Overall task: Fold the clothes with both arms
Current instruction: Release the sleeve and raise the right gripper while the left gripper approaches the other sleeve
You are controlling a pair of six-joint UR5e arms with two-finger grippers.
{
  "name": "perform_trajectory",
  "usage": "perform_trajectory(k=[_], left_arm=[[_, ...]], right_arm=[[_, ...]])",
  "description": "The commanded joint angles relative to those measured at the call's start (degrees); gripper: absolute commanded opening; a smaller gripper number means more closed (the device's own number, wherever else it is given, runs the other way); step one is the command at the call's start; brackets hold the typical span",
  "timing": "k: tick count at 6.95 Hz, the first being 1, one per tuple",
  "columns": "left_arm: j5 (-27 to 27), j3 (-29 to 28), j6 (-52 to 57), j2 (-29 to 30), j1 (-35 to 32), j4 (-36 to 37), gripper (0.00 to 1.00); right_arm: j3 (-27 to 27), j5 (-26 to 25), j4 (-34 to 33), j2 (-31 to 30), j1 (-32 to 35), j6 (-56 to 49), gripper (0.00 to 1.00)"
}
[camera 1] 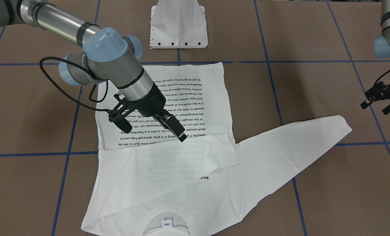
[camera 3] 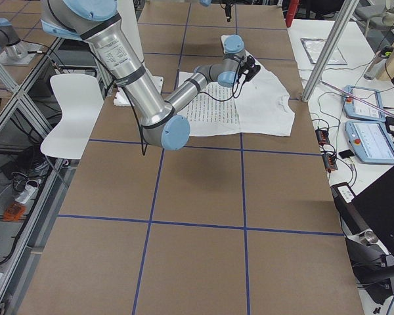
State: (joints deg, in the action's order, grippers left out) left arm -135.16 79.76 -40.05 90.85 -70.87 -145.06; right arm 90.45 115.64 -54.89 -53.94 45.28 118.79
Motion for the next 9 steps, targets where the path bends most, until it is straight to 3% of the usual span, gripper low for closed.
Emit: perform_trajectory(k=[1, 2, 3, 6, 9], left_arm=[[4.07, -2.42, -8.77, 2.05, 5.63, -1.10, 0.78], [4.37, -2.59, -9.69, 1.70, 6.26, -1.10, 0.68], [4.29, -2.68, -9.70, 1.70, 7.05, -0.93, 0.64], [4.90, -4.18, -9.61, 1.70, 8.82, -1.10, 0.64], [4.90, -4.70, -9.70, 1.70, 8.91, -1.10, 0.54]], right_arm=[[3.95, 2.31, -0.22, -5.29, 2.09, -3.03, 1.00], [3.51, 2.14, -0.22, -5.56, 2.01, -4.17, 1.00], [3.42, 2.14, -0.22, -5.56, 2.01, -4.18, 1.00], [3.33, 2.05, -0.04, -6.17, 2.01, -4.26, 1.00], [3.51, 2.22, -0.04, -6.18, 2.01, -4.26, 1.00]])
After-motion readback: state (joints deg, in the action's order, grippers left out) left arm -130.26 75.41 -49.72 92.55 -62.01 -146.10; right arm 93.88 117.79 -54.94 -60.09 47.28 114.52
